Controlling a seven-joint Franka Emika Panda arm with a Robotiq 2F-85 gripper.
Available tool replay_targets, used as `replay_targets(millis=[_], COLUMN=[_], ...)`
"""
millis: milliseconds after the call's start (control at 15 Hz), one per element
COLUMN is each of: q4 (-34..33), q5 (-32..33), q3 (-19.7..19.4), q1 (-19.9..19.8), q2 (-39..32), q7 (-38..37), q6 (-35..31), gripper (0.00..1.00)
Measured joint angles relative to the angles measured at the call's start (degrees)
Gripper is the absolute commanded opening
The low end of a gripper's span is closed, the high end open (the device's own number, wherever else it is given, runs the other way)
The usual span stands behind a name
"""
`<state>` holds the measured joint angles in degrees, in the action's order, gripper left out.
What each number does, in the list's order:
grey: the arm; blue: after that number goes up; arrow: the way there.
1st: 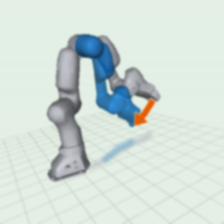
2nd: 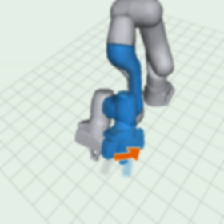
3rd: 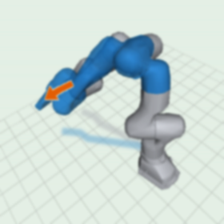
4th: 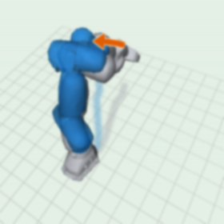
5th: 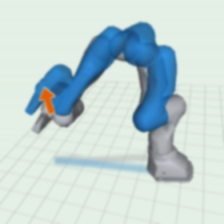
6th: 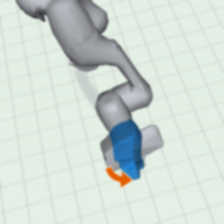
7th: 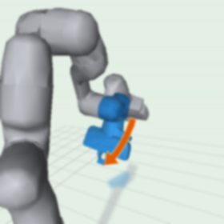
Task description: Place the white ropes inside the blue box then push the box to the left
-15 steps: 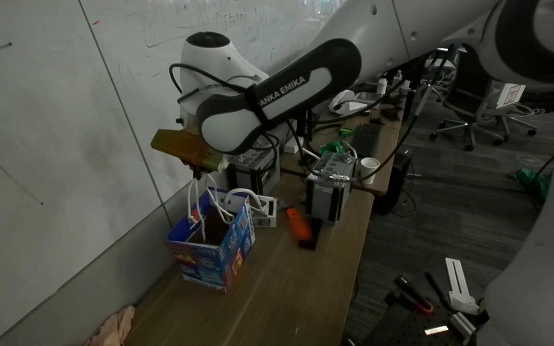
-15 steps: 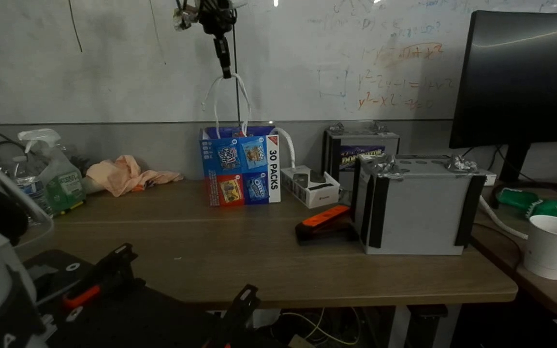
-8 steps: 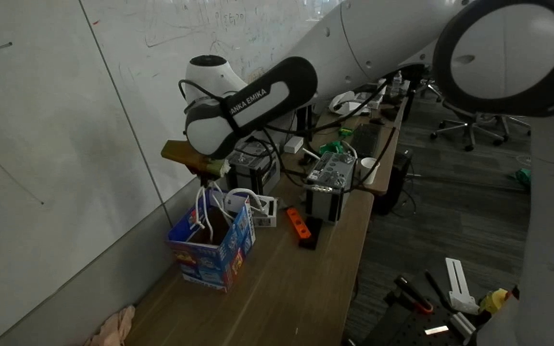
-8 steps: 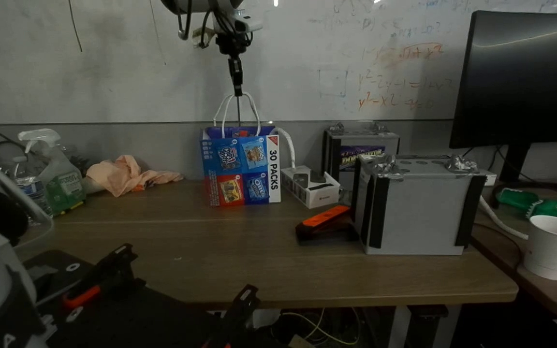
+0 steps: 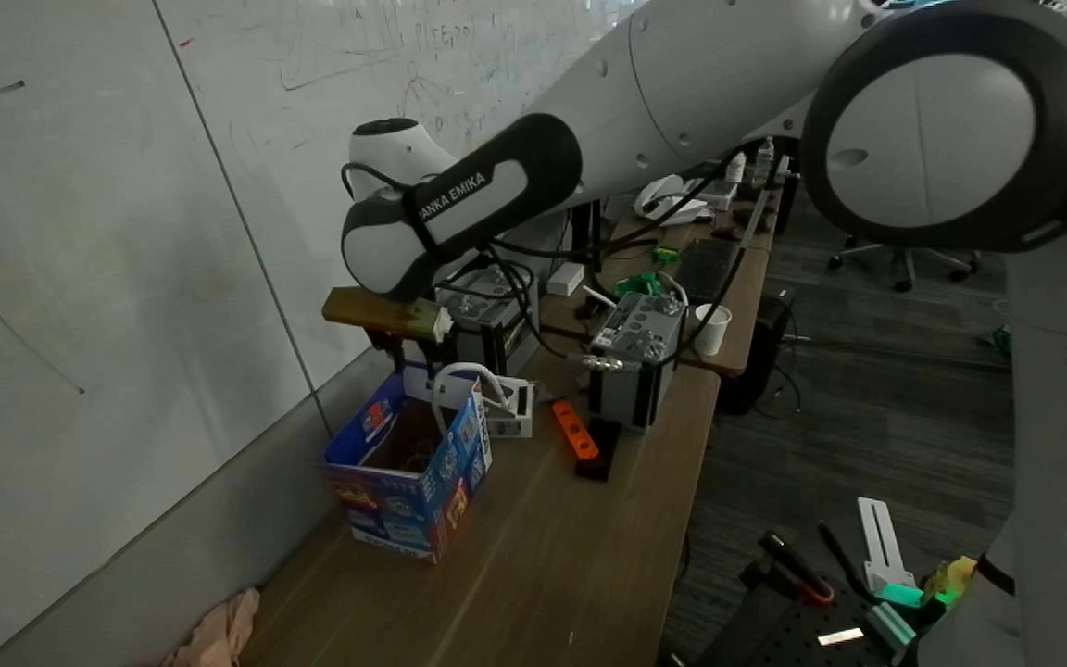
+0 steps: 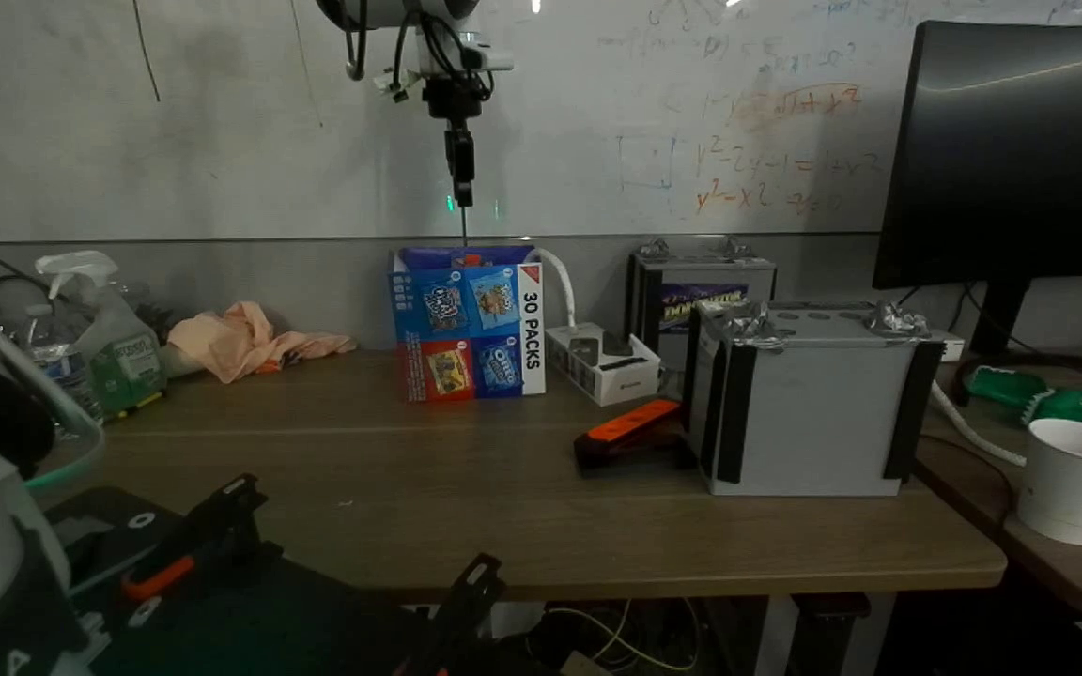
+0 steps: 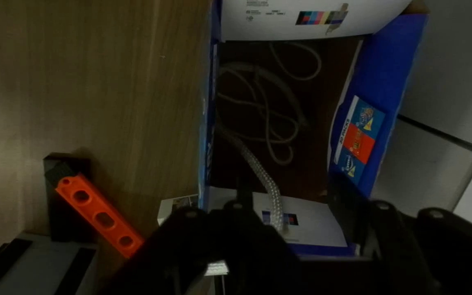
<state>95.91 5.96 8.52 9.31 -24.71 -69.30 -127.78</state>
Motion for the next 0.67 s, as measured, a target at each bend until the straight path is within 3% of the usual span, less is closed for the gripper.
replay_targets(millis=[200, 400, 667], q4=[-0.25, -0.26, -0.22], q5=[-0.03, -0.66, -6.81], q3=[-3.12, -5.88, -7.24], q1=[1.15, 1.16, 0.16], q2=[0.02, 0.02, -0.21], q7=[-2.31, -7.93, -13.25], q6=[1.47, 0.64, -1.08], gripper=[1.00, 1.00, 1.00])
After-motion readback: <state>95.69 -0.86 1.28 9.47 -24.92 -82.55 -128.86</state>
